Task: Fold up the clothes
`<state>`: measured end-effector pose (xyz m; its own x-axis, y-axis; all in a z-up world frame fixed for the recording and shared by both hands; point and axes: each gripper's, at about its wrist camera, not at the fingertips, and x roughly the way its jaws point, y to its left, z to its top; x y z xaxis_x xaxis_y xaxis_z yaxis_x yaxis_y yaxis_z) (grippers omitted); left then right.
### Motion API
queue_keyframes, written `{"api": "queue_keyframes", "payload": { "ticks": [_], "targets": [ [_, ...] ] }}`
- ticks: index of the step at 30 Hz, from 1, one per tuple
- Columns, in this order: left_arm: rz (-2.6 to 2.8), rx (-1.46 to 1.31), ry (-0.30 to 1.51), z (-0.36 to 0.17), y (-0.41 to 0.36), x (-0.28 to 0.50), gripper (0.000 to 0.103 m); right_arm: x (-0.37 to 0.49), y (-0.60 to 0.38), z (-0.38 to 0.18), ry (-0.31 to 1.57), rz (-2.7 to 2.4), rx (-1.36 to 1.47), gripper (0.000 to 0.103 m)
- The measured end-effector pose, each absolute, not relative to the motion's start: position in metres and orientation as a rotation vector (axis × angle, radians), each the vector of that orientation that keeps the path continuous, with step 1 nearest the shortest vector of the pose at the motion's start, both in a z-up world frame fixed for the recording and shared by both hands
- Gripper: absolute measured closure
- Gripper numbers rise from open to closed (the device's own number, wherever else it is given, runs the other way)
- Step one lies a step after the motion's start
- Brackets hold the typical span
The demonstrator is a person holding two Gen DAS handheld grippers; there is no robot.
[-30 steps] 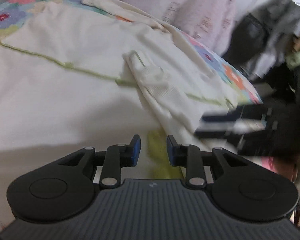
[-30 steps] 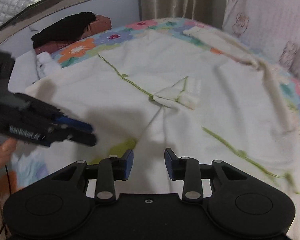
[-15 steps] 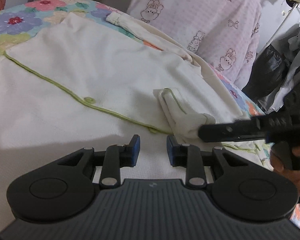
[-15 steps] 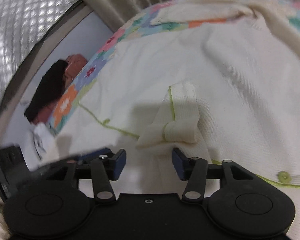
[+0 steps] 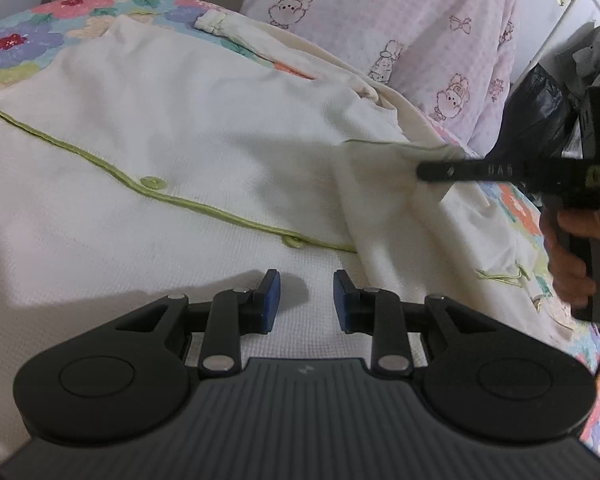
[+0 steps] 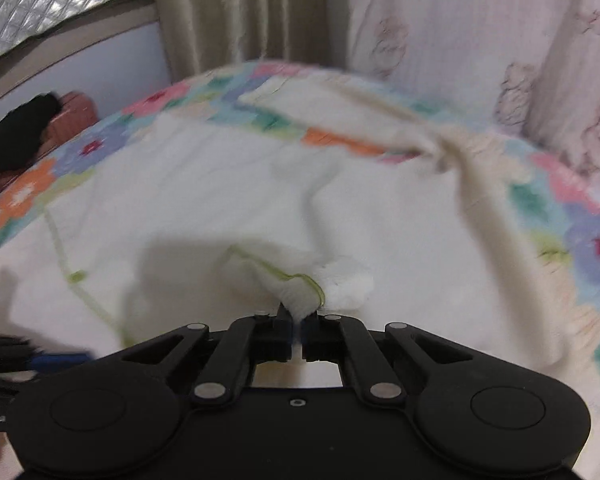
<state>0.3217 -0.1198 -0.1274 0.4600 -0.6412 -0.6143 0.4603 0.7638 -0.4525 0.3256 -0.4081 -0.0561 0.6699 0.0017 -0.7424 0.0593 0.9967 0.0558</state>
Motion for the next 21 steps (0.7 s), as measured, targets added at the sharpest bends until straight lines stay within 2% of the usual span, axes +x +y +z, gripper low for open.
{"api": "queue_keyframes", "payload": {
  "ticks": [7,10,13,14,15,18,21],
  "targets": [
    [-0.702,-0.230,0.851,-0.127,-0.124,0.317,0.076,0.321,-0.451,-0.056,0.776,-0.118,0.094,0.099],
    [-0.705,-0.218,0.846,-0.125,-0.126,0.315,0.072,0.314,-0.473,-0.056,0.762,-0.149,0.123,0.091],
    [-0.702,-0.216,0.848,-0.126,-0.126,0.316,0.072,0.308,-0.497,-0.060,0.739,-0.164,0.201,0.076],
    [-0.702,-0.219,0.851,-0.126,-0.126,0.316,0.072,0.306,-0.505,-0.063,0.734,-0.157,0.246,0.063],
    [-0.705,-0.230,0.854,-0.126,-0.126,0.317,0.072,0.303,-0.513,-0.067,0.735,-0.125,0.331,0.055],
    [-0.727,-0.286,0.867,-0.126,-0.123,0.321,0.072,0.294,-0.538,-0.079,0.737,-0.034,0.573,0.054],
    [-0.764,-0.314,0.875,-0.121,-0.130,0.327,0.072,0.297,-0.550,-0.094,0.786,0.006,0.718,0.046]
  ]
}}
